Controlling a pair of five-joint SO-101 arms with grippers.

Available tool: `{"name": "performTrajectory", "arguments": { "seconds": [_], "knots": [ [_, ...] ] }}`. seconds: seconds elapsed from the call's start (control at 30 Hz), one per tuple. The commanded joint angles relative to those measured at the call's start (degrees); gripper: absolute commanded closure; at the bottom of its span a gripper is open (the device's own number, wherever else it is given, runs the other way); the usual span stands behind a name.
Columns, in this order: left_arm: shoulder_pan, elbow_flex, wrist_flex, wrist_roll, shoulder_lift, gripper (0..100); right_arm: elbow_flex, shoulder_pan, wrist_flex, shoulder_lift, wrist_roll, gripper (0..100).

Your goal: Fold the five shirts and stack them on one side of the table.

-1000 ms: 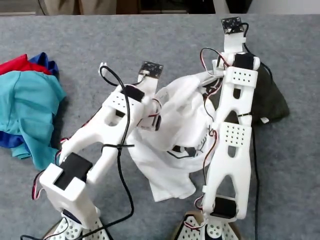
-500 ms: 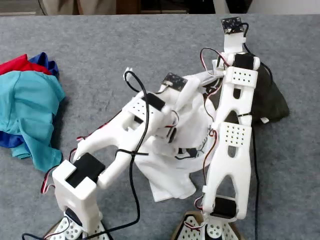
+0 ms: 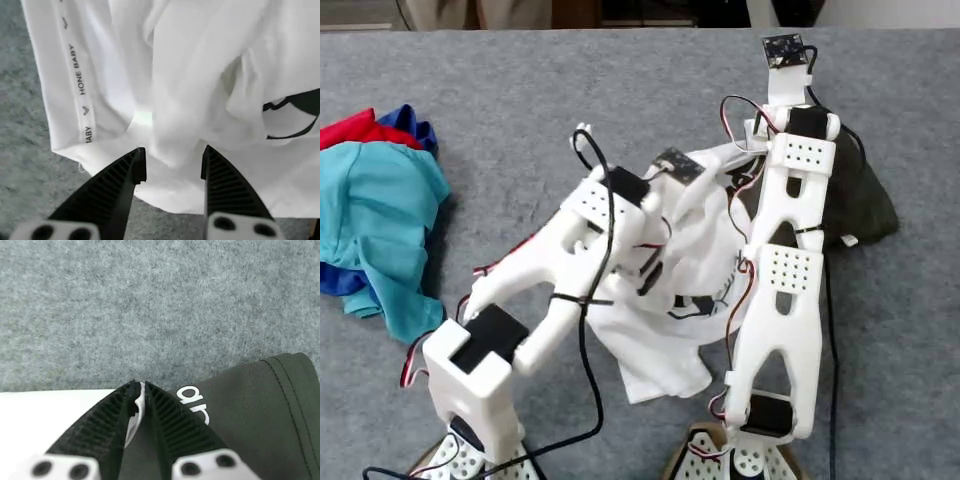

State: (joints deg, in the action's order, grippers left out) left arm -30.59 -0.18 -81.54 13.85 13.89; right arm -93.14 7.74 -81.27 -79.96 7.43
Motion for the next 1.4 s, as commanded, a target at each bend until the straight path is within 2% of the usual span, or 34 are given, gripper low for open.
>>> {"name": "performTrajectory", "arguments": {
  "seconds": [0.0,0.3,0.47,0.77,1.07,1.37],
  "knots": [
    [2.7,-2.5,-1.8,4.1,-0.4,81,-2.3,-0.7,1.1,2.0,0.5,99.5],
    [6.4,-5.9,-4.1,14.6,0.1,81,-2.3,-0.7,1.1,2.0,0.5,99.5],
    [3.5,-5.7,-4.5,14.7,0.1,81,-2.3,-0.7,1.1,2.0,0.5,99.5],
    [3.2,-4.4,0.2,6.6,3.1,81,-2.3,-0.7,1.1,2.0,0.5,99.5],
    [2.7,-8.3,0.0,1.4,8.7,81,-2.3,-0.7,1.1,2.0,0.5,99.5],
    [-2.6,-10.1,-0.1,-0.7,8.5,81,-2.3,-0.7,1.1,2.0,0.5,99.5]
  ]
}}
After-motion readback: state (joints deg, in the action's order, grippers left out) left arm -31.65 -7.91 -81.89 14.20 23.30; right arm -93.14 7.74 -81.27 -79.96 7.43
